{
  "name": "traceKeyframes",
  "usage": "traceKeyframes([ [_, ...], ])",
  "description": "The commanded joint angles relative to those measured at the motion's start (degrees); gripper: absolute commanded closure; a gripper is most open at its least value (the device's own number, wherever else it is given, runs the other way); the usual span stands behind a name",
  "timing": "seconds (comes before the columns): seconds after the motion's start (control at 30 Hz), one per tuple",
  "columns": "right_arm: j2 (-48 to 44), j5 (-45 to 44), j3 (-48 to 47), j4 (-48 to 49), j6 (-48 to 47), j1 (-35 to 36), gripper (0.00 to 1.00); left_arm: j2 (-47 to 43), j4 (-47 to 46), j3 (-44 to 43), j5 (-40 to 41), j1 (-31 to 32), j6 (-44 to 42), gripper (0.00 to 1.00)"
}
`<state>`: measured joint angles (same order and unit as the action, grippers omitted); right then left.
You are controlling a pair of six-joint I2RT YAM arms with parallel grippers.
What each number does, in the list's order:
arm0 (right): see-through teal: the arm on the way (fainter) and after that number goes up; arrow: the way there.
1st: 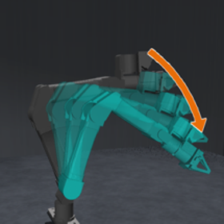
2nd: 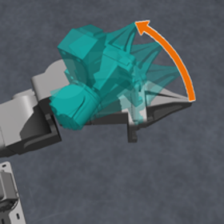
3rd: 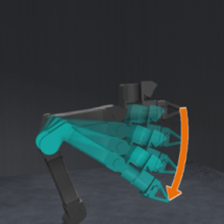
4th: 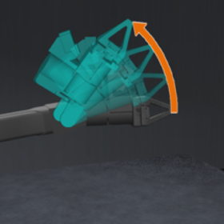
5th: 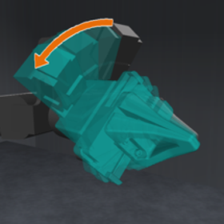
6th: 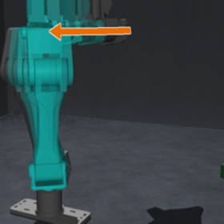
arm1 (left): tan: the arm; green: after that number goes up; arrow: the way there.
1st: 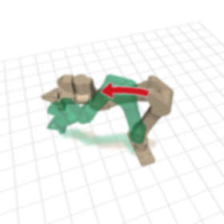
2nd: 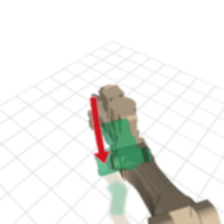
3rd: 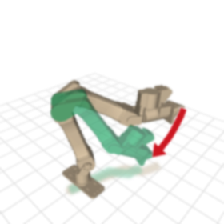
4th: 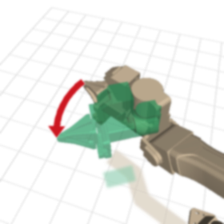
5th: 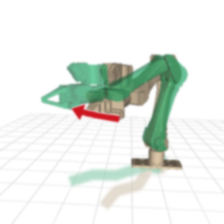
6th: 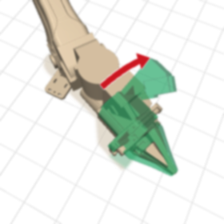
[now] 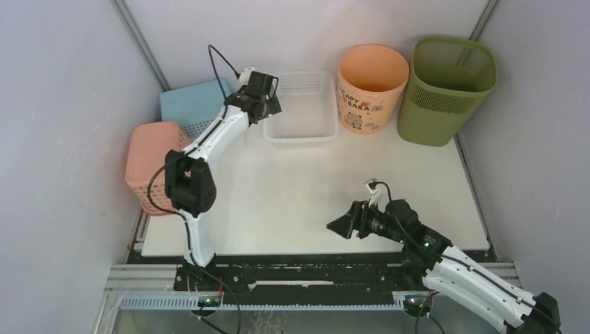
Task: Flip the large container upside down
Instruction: Move the container to the center of the board.
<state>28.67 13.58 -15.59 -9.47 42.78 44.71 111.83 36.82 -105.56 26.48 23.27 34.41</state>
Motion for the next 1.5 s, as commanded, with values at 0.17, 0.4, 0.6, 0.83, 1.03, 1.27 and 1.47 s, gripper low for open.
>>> traceKeyframes([
  [0.17, -6.9, -3.6, -2.8, -6.0, 1.5, 1.8, 0.15, 7.0, 0.4, -1.5, 1.3, -0.2, -0.7, 0.02],
  [0.4, -8.4, -5.4, -2.7, -7.0, 2.0, 2.8, 0.15, 7.2, -2.3, 4.2, 0.8, -0.2, -0.3, 0.03],
  [0.6, -5.3, -5.1, -2.6, -5.1, 2.0, 3.0, 0.15, 7.0, -4.1, 7.8, 0.0, -0.1, -0.2, 0.06],
  [0.83, -3.1, -4.6, -2.7, -3.3, 1.9, 3.0, 0.15, 7.2, -5.5, 10.7, -0.1, -0.2, -0.1, 0.16],
  [1.03, -2.9, -4.8, -2.6, -4.0, 2.0, 3.1, 0.15, 6.7, -6.3, 12.6, -0.1, -0.2, 0.0, 0.34],
  [1.27, -3.8, -5.1, -2.6, -4.6, 2.1, 3.1, 0.15, 4.8, -6.8, 14.8, -0.3, -0.2, -0.1, 0.67],
  [1.47, -3.8, -4.8, -2.7, -4.5, 2.2, 3.0, 0.15, 0.6, -7.4, 19.6, -0.4, -0.1, 0.3, 1.00],
])
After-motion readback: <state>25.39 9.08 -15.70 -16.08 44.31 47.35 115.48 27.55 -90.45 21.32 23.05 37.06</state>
